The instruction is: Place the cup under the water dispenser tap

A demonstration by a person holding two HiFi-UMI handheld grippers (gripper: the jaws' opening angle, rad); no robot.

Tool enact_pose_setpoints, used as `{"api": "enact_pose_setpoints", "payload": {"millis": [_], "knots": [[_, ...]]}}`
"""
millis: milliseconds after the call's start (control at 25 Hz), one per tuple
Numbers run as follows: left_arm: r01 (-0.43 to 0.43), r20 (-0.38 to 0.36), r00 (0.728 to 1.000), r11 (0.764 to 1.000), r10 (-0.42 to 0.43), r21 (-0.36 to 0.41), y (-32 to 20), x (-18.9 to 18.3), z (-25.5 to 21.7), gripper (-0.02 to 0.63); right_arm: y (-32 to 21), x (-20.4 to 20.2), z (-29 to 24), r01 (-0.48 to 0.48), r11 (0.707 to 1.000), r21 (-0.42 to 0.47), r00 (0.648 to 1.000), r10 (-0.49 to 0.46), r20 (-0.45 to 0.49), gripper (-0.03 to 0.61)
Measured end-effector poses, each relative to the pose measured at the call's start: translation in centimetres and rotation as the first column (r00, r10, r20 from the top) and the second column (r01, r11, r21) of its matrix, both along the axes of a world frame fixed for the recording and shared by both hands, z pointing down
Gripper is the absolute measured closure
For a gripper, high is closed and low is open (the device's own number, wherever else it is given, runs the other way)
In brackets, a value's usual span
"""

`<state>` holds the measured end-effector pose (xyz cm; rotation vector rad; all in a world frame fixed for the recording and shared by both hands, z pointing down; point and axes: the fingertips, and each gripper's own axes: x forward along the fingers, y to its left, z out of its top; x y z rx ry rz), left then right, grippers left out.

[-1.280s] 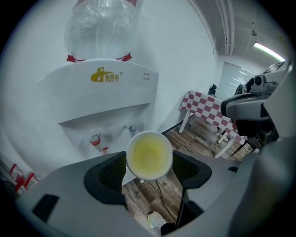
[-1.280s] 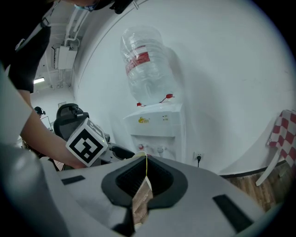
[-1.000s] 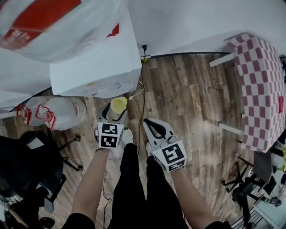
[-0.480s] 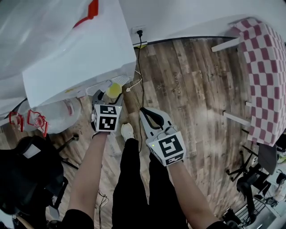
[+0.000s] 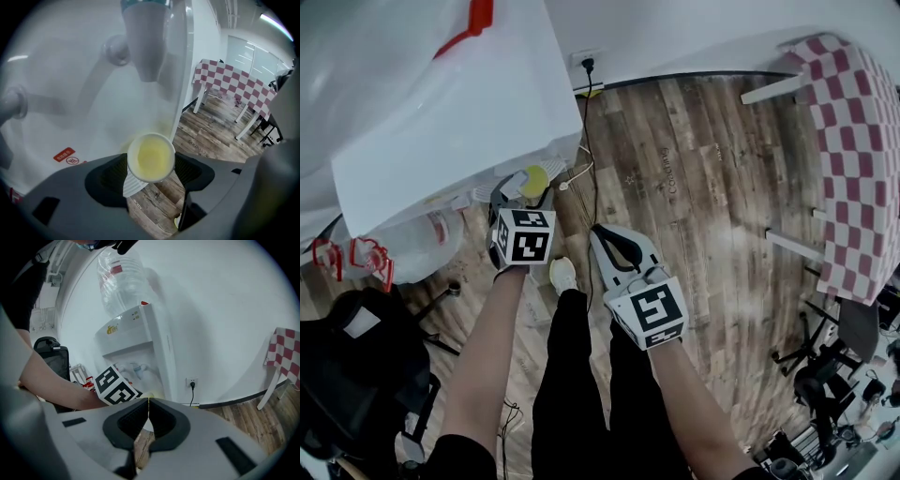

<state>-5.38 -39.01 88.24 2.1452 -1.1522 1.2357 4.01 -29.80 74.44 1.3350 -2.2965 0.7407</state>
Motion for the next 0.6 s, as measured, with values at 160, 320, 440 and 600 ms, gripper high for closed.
{"api": "enact_pose_setpoints", "payload": {"millis": [160, 320, 440, 600], "knots": [[0.001, -0.014, 1.000, 1.000, -0.001, 0.003, -0.6, 0.4, 0.1, 0.288, 0.5, 0.1, 0.3, -0.003, 1.000, -0.010, 1.000, 0.003, -0.002, 0.557], [0.011, -0.033, 0.999, 1.000, -0.011, 0.000, -0.9, 0.5, 0.0, 0.284, 1.0, 0.3, 0.5, -0.008, 1.000, -0.021, 1.000, 0.007, -0.004, 0.557], [0.025, -0.034, 0.999, 1.000, -0.025, 0.011, -0.9, 0.1, -0.4, 0.254, 1.2, 0.4, 0.3, -0.003, 1.000, -0.022, 1.000, 0.002, -0.002, 0.556], [0.038, -0.029, 0.999, 0.999, -0.038, 0.012, -0.5, -0.3, -1.0, 0.252, 1.3, 0.6, -0.2, 0.005, 1.000, -0.012, 1.000, -0.005, -0.003, 0.557]]}}
